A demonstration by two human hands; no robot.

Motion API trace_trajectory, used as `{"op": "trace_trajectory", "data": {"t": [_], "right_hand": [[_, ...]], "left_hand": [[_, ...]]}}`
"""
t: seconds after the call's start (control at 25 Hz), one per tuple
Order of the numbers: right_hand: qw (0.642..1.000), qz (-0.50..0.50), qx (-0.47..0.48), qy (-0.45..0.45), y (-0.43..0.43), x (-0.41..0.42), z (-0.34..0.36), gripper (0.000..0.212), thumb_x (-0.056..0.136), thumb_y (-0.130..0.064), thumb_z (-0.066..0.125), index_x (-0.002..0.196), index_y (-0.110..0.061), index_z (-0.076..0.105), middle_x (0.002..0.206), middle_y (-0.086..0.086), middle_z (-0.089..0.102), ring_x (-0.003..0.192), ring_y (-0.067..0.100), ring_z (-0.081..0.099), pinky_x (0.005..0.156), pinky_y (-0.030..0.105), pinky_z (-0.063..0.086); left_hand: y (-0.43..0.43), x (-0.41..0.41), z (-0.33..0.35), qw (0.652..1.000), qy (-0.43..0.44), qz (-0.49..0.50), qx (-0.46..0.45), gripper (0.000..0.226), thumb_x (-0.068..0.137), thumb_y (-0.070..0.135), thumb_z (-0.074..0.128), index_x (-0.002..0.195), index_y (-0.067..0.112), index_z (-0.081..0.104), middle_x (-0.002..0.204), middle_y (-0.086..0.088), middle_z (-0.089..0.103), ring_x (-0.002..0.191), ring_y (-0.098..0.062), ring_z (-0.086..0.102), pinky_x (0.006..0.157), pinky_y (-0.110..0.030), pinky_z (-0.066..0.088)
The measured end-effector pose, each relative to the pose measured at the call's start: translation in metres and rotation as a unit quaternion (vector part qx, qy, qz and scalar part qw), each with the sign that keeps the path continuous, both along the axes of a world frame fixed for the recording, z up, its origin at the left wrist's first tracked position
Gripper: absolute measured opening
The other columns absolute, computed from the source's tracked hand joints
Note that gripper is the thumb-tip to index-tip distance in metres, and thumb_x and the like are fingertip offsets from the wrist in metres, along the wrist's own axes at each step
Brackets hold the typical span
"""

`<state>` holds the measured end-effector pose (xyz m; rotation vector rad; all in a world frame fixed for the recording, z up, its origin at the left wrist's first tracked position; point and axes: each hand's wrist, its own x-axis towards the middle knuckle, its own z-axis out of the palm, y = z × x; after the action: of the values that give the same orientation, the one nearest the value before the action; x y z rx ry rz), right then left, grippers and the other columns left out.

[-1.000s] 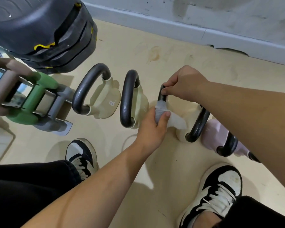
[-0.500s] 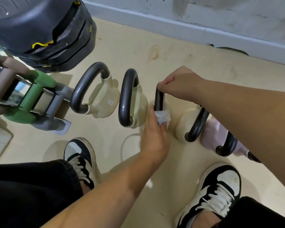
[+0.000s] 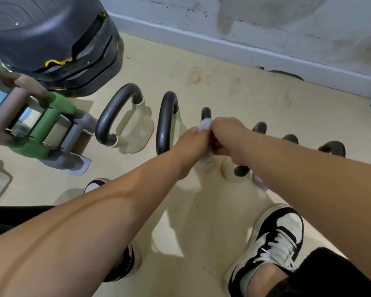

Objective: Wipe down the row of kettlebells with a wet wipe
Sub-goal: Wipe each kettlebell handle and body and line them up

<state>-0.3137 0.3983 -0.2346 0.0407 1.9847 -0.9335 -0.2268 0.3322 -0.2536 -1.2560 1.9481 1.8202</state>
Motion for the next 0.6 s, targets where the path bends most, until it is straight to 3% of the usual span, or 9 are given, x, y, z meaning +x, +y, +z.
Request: {"op": "trace_trajectory", "data": {"t": [0.08,0.16,0.24,0.28,0.36,0.4,0.48,0.52,0.6], "right_hand": [[0.999,-0.031,-0.03,-0.012,-0.002,0.013,-0.008,0.03,0.101,-0.012,0.045,0.126,-0.003,0.058,0.116,0.019,0.06,0.111,0.036,0.063,0.091,0.042,0.054],[1.0,-0.018,-0.013,0.019,-0.009,0.029,-0.019,0.038,0.103,-0.013,0.043,0.138,-0.001,0.05,0.11,0.01,0.056,0.096,0.03,0.058,0.079,0.037,0.048],[0.999,-0.022,0.0,0.024,-0.021,0.04,-0.033,0.039,0.104,-0.015,0.045,0.141,-0.004,0.046,0.117,0.01,0.06,0.099,0.029,0.061,0.081,0.033,0.05],[0.999,-0.035,-0.01,0.032,-0.027,0.038,-0.037,0.037,0.104,-0.016,0.045,0.14,-0.005,0.046,0.119,0.01,0.06,0.1,0.029,0.06,0.082,0.031,0.051],[0.996,-0.031,-0.028,0.083,-0.041,0.021,-0.035,0.027,0.106,-0.017,0.043,0.129,-0.009,0.054,0.11,0.01,0.059,0.094,0.027,0.057,0.073,0.028,0.048],[0.995,-0.011,-0.03,0.095,-0.045,0.006,-0.034,0.022,0.107,-0.016,0.04,0.122,-0.011,0.056,0.112,0.014,0.061,0.096,0.028,0.059,0.075,0.03,0.05],[0.997,0.032,-0.016,0.069,-0.052,-0.017,-0.03,0.021,0.108,-0.012,0.033,0.1,-0.006,0.052,0.126,0.027,0.059,0.107,0.031,0.059,0.097,0.042,0.052],[0.996,0.051,-0.003,0.07,-0.054,-0.02,-0.028,0.024,0.108,-0.011,0.031,0.092,-0.005,0.047,0.122,0.027,0.058,0.104,0.032,0.058,0.098,0.043,0.052],[0.994,0.055,-0.021,0.095,-0.055,-0.014,-0.033,0.022,0.106,-0.009,0.033,0.089,-0.01,0.046,0.094,0.019,0.053,0.08,0.028,0.053,0.072,0.033,0.051]], "left_hand": [[-0.003,0.018,-0.001,0.999,-0.018,0.024,-0.01,0.04,0.101,0.029,0.041,0.133,0.008,0.052,0.129,-0.021,0.058,0.113,-0.025,0.061,0.084,-0.031,0.046],[-0.005,0.027,-0.002,0.999,-0.025,0.03,-0.031,0.047,0.099,0.017,0.042,0.144,0.006,0.043,0.133,-0.023,0.051,0.096,-0.016,0.059,0.073,-0.024,0.045],[-0.007,0.03,-0.007,0.999,-0.019,0.027,-0.011,0.052,0.098,0.011,0.046,0.149,0.013,0.041,0.134,-0.009,0.056,0.098,-0.014,0.054,0.072,-0.023,0.041],[-0.007,0.032,-0.011,0.999,-0.017,0.031,-0.001,0.049,0.098,0.011,0.047,0.146,0.016,0.045,0.134,-0.003,0.056,0.105,-0.016,0.052,0.078,-0.024,0.041],[-0.008,0.034,-0.021,0.999,-0.022,0.041,-0.003,0.029,0.097,0.008,0.045,0.119,0.022,0.057,0.113,0.004,0.059,0.103,-0.019,0.053,0.081,-0.027,0.044],[-0.008,0.035,-0.028,0.999,-0.029,0.039,-0.009,0.027,0.096,0.007,0.044,0.114,0.024,0.057,0.104,0.006,0.058,0.102,-0.02,0.054,0.083,-0.029,0.047],[-0.004,0.04,-0.039,0.999,-0.036,0.019,-0.016,0.042,0.097,0.008,0.043,0.135,0.022,0.051,0.109,0.009,0.057,0.106,-0.018,0.055,0.091,-0.031,0.047],[-0.002,0.042,-0.04,0.999,-0.039,0.003,-0.016,0.05,0.096,0.007,0.044,0.145,0.02,0.045,0.119,0.007,0.057,0.112,-0.017,0.054,0.095,-0.031,0.045],[0.0,0.048,-0.044,0.999,-0.043,-0.011,-0.015,0.06,0.095,0.006,0.045,0.153,0.017,0.037,0.138,0.002,0.053,0.128,-0.018,0.05,0.102,-0.031,0.043]]}}
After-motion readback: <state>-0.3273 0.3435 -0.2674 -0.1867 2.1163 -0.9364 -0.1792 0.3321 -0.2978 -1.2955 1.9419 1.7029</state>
